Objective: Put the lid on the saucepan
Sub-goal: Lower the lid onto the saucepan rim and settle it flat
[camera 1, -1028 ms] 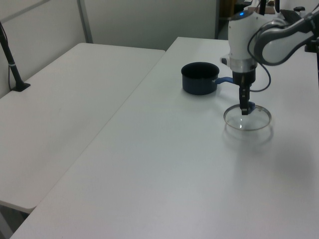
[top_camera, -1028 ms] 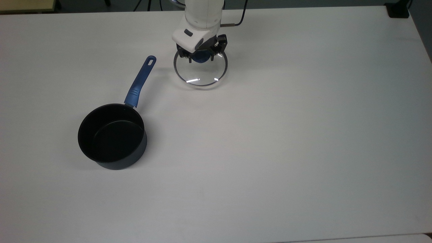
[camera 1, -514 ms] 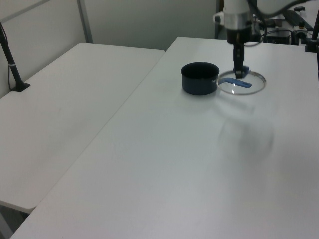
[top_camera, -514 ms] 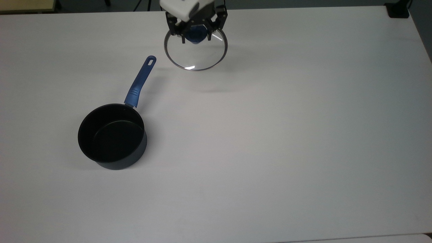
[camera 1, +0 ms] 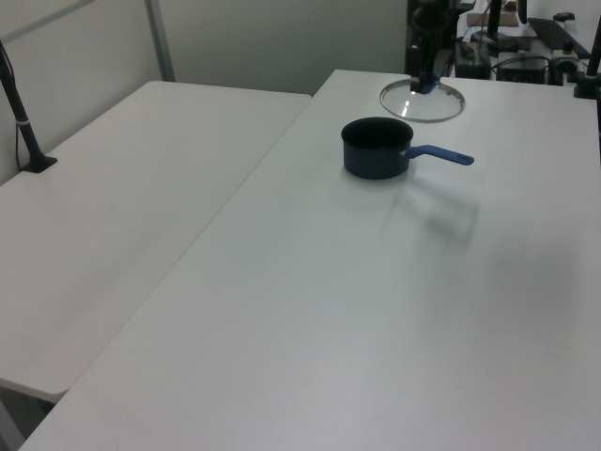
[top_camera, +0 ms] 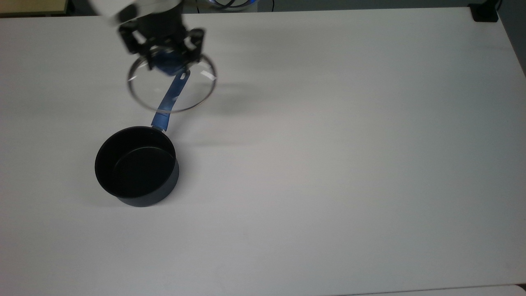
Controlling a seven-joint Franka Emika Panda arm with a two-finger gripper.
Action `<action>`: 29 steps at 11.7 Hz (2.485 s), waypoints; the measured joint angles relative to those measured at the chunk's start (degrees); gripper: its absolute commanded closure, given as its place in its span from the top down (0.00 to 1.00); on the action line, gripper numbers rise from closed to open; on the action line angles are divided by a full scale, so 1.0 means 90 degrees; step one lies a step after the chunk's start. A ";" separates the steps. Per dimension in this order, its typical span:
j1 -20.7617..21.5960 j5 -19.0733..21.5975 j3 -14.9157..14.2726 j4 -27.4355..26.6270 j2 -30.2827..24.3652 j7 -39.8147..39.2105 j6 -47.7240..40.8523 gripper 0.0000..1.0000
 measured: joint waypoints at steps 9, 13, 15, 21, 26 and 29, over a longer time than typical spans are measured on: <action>0.0044 -0.0102 -0.0713 0.1418 0.2113 0.1416 0.1344 0.53; 0.0147 -0.0127 -0.0713 0.1472 0.2473 0.2010 0.1574 0.53; 0.0147 -0.0127 -0.0716 0.1485 0.2487 0.2117 0.1584 0.53; 0.0148 -0.0192 -0.0727 0.1499 0.2545 0.2336 0.1865 0.55; 0.0149 -0.0329 -0.0727 0.1507 0.2550 0.2352 0.1878 0.55; 0.0125 -0.0395 -0.0727 0.1506 0.2553 0.2352 0.1878 0.55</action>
